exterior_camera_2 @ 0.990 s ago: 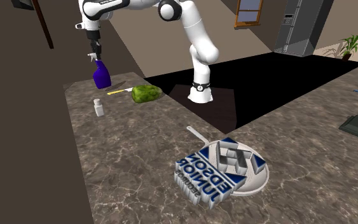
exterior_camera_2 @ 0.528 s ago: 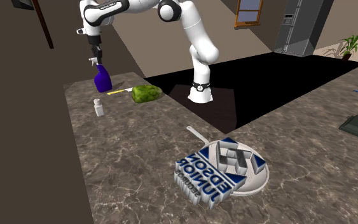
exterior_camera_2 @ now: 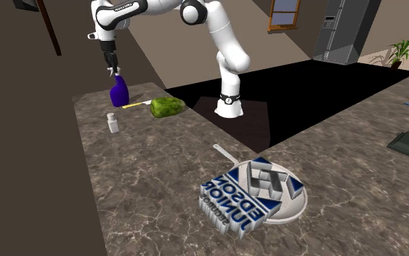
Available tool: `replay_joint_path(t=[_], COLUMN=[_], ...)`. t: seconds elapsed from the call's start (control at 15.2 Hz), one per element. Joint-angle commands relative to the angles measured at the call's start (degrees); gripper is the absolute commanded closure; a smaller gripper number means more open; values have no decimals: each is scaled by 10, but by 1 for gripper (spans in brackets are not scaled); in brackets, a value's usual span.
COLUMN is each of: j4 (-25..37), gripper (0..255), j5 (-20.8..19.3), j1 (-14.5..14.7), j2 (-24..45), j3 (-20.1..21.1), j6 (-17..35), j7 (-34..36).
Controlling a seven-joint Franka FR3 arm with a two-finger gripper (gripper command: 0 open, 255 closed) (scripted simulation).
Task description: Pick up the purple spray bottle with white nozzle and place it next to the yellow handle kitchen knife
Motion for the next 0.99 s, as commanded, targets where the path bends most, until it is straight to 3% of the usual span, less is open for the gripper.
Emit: replay_joint_path(t=[0.0, 0.13, 0.4, 0.92], j4=[0, 0, 57, 57], gripper=[0, 0, 0, 0], j5=[0, 0, -9, -9], j1=[0, 0, -6, -6], j2=[0, 0, -12, -12], j3=[0, 0, -5, -5], j6=[0, 0, -66, -66], j7=[0, 0, 8, 8])
